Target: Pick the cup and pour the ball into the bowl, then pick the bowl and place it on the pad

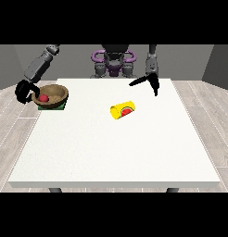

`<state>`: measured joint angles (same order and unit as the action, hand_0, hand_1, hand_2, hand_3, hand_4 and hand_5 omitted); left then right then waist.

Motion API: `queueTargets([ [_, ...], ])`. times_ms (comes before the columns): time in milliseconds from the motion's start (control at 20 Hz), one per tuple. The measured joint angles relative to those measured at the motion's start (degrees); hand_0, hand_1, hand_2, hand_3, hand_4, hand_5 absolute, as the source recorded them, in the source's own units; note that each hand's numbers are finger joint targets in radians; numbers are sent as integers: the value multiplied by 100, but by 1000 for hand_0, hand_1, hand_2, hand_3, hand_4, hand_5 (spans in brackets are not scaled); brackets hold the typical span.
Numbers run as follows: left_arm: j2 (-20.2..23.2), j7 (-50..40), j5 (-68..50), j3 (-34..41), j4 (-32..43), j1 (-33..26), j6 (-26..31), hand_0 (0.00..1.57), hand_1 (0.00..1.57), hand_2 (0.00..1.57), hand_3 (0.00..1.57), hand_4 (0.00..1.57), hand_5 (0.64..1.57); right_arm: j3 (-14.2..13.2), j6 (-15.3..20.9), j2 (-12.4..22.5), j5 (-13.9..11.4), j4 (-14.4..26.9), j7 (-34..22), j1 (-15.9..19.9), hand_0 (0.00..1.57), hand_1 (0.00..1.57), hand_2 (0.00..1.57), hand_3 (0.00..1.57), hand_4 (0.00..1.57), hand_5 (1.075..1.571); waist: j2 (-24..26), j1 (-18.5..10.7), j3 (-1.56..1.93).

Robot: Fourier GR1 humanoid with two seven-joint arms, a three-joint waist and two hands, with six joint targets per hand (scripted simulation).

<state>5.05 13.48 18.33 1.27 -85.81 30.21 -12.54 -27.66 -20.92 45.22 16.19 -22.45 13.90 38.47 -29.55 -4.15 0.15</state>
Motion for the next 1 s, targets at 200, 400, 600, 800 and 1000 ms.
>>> queueTargets([
  [200,-26,-281,43,-95,-389,-139,21,0,0,0,0,0,1566,-84,-147,103,82,242,-96,169,1571,1571,1571,0,781,1569,35,52,0],
  [400,-26,-334,-46,-104,-463,-320,123,0,0,0,0,0,1566,-122,-235,136,158,404,-344,197,1571,1571,1571,489,739,1570,237,68,-6],
  [600,8,-399,-153,-93,-584,-415,253,0,0,0,0,0,1567,-80,-250,168,133,473,-447,188,1571,1571,1571,1023,731,1569,312,42,-9],
  [800,-31,-431,-158,-101,-521,-405,254,0,0,0,0,0,1565,151,-68,-47,-83,395,-341,114,1571,1571,1571,1114,686,1565,395,35,-11],
  [1000,34,-513,-218,-23,-631,-383,303,0,0,0,0,0,1565,289,-12,5,-260,439,-281,-23,1571,1571,1486,1146,0,1554,355,77,-9],
])
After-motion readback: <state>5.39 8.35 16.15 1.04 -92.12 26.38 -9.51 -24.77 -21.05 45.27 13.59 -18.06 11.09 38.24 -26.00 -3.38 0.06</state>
